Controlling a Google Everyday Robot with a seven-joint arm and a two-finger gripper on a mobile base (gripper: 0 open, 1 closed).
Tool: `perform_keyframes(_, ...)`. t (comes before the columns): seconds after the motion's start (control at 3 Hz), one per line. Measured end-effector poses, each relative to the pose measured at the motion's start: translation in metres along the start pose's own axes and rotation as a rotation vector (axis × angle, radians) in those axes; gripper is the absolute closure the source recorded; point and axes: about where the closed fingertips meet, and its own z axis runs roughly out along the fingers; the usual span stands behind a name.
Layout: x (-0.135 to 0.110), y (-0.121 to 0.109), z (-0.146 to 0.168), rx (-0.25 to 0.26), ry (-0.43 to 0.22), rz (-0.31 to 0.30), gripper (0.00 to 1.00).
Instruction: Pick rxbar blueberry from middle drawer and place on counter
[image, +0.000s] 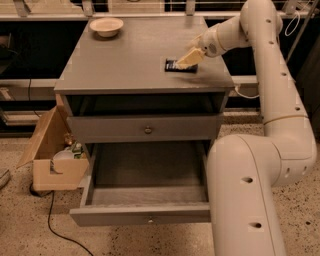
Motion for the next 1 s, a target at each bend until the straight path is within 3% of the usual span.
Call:
perform_keyframes(0.33, 0.005, -0.002, -0.017, 0.006, 0.005, -0.008, 0.0)
perform_keyframes(1.0, 0.031, -0.028, -0.088, 0.117, -0.048, 0.024, 0.0)
